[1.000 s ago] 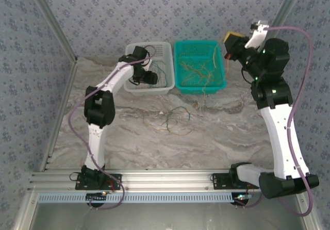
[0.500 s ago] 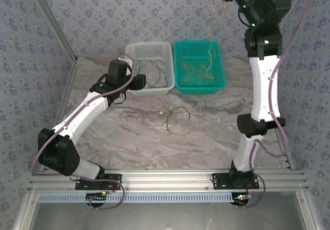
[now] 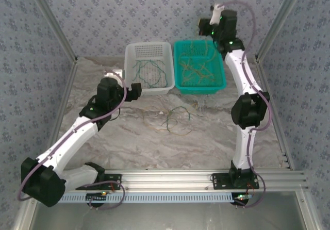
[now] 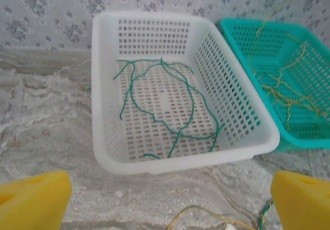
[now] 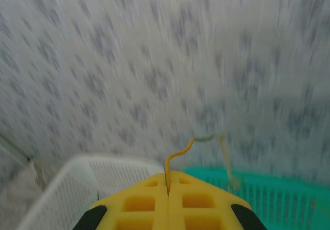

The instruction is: Untangle the cables

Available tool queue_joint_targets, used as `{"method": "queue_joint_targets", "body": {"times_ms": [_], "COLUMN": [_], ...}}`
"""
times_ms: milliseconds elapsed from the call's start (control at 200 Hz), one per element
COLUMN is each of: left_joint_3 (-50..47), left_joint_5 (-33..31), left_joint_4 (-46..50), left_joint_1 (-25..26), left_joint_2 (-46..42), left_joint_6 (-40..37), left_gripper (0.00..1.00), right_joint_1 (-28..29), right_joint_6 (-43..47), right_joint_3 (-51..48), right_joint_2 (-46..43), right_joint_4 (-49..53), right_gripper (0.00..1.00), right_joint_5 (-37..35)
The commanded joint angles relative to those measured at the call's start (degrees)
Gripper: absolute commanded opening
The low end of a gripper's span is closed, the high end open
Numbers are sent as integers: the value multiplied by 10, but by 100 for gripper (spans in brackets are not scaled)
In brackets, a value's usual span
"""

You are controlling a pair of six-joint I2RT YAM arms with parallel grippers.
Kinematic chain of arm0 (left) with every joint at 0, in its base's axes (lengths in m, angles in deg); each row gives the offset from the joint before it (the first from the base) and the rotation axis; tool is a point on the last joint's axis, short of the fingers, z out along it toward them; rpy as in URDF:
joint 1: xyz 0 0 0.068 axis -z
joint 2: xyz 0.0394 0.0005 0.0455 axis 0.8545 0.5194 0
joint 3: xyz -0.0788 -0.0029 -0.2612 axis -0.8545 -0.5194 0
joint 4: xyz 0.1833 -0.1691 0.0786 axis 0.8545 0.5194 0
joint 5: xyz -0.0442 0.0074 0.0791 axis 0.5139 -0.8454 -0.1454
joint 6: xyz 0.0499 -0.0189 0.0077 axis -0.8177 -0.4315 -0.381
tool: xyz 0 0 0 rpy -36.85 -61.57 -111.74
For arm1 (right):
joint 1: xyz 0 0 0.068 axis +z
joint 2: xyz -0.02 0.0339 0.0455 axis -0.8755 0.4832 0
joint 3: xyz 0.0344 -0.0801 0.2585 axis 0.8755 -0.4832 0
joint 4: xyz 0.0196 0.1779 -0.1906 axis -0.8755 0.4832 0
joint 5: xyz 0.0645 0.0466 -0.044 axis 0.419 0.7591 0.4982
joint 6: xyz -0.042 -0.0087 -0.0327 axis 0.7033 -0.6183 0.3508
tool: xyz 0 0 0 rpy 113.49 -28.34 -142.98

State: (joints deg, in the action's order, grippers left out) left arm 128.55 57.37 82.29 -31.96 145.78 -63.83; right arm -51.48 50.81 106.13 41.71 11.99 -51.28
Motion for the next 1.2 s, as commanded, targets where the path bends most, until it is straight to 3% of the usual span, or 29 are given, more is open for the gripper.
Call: {"method": "queue_joint_targets", "body": {"times_ms": [0, 100, 255, 425, 565, 670, 795, 924, 1194], "left_joint_3": [-34, -44, -31, -21, 62, 69, 59, 49, 55], "left_joint_5": [-27, -46, -38, -7, 15, 18, 24, 28, 6], "left_joint_4": [-63, -65, -78, -135, -63, -70, -78, -64, 48], "left_joint_1": [1, 0, 1, 0, 3, 17, 21, 21, 32], "left_joint_2": [-6, 4, 46, 86, 159, 176, 174, 146, 34], "left_joint_6": [-2, -8, -8, 4, 8, 9, 22, 32, 68], "left_gripper": [99, 99, 99, 98, 97, 97, 97, 97, 98], "right_joint_1": [24, 18, 16, 17, 27, 33, 34, 48, 74], "right_joint_6": [31, 10, 22, 45, 54, 59, 57, 74, 70], "right_joint_3": [-119, -186, -204, -128, -62, -32, 13, 35, 23], "right_joint_2": [-80, -92, -61, 21, 80, 113, 143, 123, 17], "right_joint_4": [-84, -89, -41, 51, 121, 160, 218, 264, 276], "right_gripper": [0, 0, 0, 0, 0, 1, 11, 44, 72], "right_joint_5": [-35, -50, -49, -65, -86, -121, -132, -145, -150]}}
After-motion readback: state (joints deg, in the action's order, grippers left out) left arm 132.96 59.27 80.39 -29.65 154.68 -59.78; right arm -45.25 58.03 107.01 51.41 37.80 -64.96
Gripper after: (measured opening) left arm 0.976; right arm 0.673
